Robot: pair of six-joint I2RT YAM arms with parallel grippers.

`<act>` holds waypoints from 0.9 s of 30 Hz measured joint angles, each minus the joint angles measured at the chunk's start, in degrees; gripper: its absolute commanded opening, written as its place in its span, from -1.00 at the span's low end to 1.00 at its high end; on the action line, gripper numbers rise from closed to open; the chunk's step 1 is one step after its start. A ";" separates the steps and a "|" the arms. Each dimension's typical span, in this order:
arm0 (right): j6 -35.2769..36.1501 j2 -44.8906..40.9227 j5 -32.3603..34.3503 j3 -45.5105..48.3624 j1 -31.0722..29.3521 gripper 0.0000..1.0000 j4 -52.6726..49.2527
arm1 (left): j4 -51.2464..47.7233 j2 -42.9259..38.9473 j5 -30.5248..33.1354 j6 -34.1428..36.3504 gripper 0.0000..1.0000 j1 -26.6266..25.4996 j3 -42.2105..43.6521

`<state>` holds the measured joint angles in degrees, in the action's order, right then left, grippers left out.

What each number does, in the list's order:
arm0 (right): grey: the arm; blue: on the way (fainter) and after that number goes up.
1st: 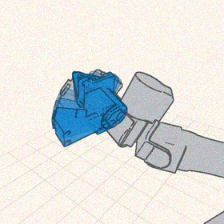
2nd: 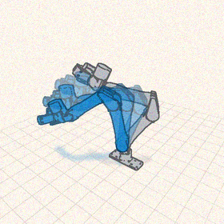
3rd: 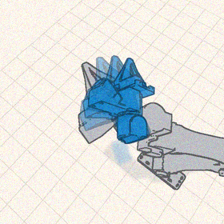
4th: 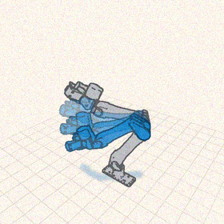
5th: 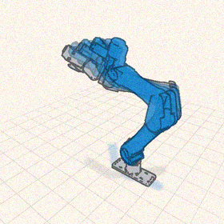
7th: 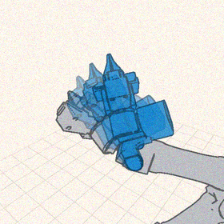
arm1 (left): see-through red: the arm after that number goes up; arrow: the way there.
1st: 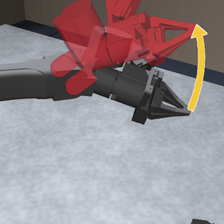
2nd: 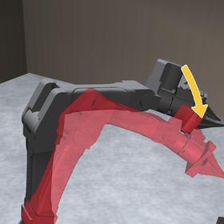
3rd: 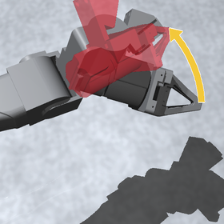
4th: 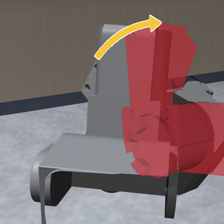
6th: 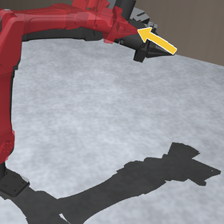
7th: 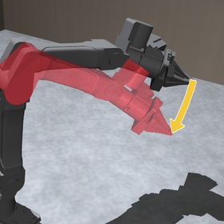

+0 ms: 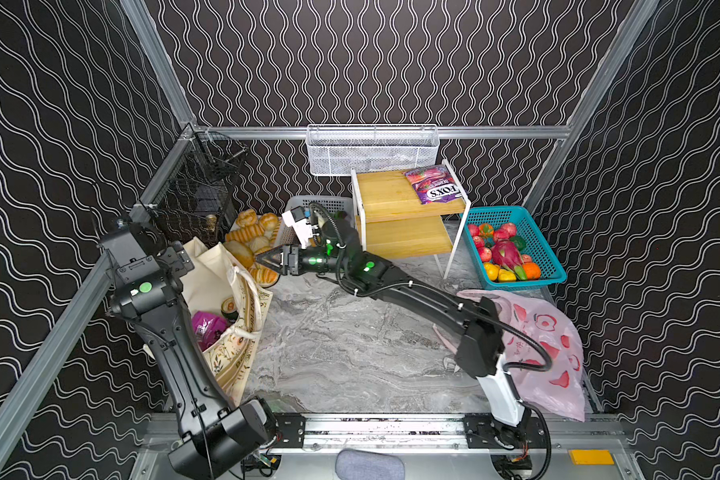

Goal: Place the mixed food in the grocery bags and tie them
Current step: 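Release the tote and reach the right gripper to the pink bag while the left withdraws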

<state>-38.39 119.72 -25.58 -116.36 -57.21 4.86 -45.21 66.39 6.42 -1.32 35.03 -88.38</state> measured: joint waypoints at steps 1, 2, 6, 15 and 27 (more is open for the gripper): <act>2.10 -3.54 1.33 3.89 0.33 0.24 -0.22 | -0.46 -0.31 -1.55 -0.04 0.94 0.00 -1.90; 3.98 -7.19 2.82 7.96 0.57 0.24 -0.31 | -0.74 -0.37 -3.48 -0.04 0.93 0.00 -3.82; 11.41 -25.29 11.76 27.02 1.36 0.14 1.20 | -0.66 -0.39 -18.18 -1.77 0.91 0.00 -10.12; 10.23 -53.55 31.23 64.43 11.37 -0.10 1.68 | 19.47 -2.21 -61.31 -23.82 0.79 -10.23 -1.86; -6.56 -68.67 46.18 79.69 33.99 -0.06 -19.78 | 19.63 -3.21 -58.62 -25.24 0.76 -51.84 7.78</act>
<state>-44.95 51.05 20.60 -36.67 -23.22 -14.92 -25.58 63.18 -52.21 -26.57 -16.82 -80.60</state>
